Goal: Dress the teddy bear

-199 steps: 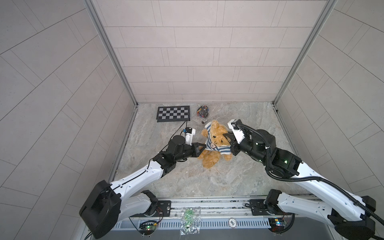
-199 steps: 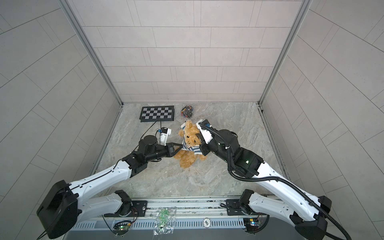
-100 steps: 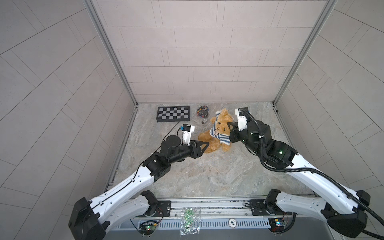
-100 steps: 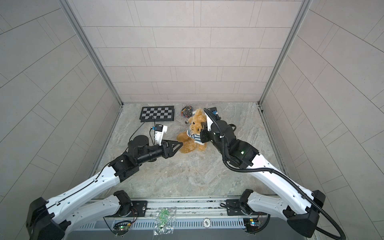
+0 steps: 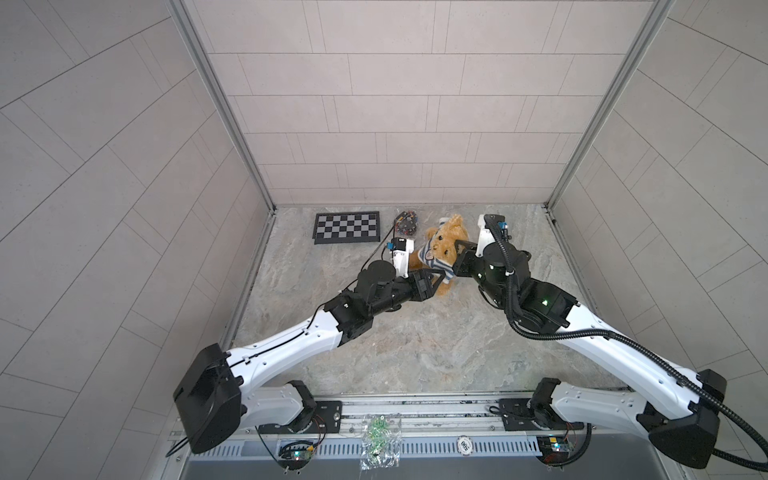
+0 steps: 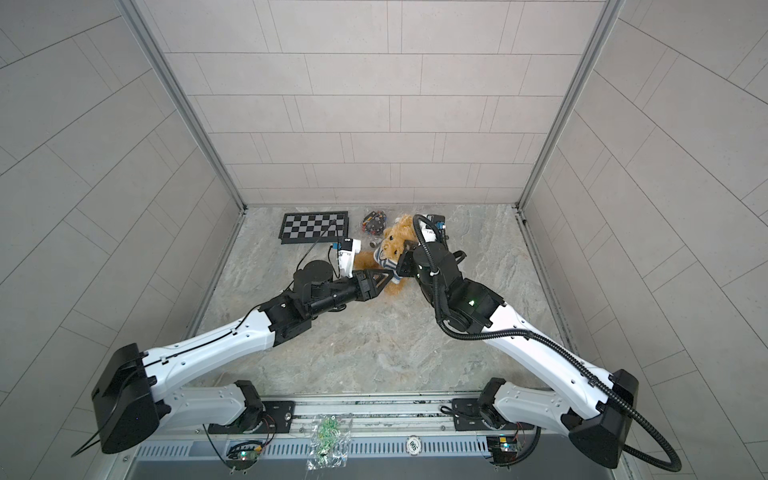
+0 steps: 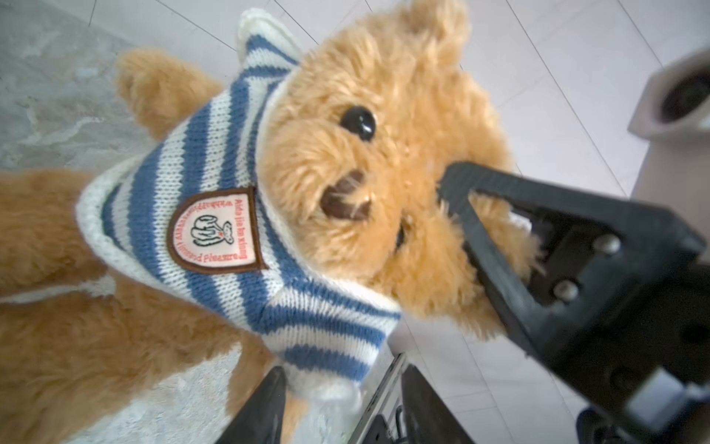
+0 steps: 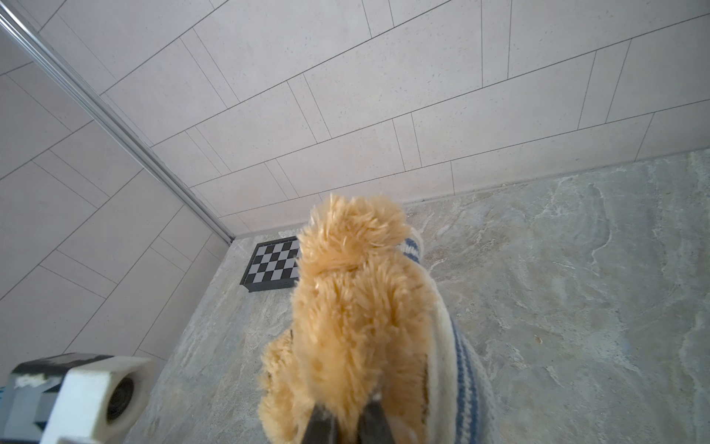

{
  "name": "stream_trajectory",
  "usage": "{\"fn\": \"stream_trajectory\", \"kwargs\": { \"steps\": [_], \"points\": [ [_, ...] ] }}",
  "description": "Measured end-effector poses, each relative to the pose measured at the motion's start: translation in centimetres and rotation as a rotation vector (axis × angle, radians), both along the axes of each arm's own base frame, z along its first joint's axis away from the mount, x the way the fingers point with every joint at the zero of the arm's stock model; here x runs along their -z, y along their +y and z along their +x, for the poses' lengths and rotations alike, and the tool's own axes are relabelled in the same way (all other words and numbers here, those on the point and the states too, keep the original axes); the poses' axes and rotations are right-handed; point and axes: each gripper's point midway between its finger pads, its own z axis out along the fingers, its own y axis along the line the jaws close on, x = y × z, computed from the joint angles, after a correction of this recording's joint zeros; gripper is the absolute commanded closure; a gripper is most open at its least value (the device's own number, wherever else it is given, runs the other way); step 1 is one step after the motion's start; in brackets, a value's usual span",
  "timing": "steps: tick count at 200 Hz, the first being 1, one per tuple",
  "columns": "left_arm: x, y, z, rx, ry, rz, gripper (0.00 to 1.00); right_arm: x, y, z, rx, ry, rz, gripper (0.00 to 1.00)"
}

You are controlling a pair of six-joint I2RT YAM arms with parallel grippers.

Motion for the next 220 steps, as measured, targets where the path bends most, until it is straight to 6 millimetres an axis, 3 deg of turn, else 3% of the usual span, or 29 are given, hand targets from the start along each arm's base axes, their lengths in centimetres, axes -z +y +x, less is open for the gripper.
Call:
{"fn": "stream_trajectory", "kwargs": {
  "steps": [40, 91, 123, 161, 220],
  "points": [
    [0.2, -1.0, 0.9, -0.011, 0.031, -0.011, 0.71, 1.2, -0.3, 0.0, 0.024, 0.012, 0.033, 1.00],
    [1.2, -1.5, 0.9, -0.019, 0.056, 0.002, 1.00, 1.7, -0.5, 0.3, 0.051, 0.013, 0.068, 1.00],
    [2.1, -1.9, 0.6, -0.017, 0.068, 0.017, 1.00, 1.6, -0.8, 0.2, 0.071, -0.001, 0.093, 1.00],
    [4.9, -1.1, 0.7, -0.048, 0.087, 0.085, 1.00, 0.9, -1.5, -0.3, 0.077, -0.017, 0.123, 1.00],
    [6.2, 0.1, 2.0, -0.082, 0.050, 0.141, 1.00, 0.5, -2.4, -1.8, 0.060, -0.013, 0.192, 1.00]
  ]
}}
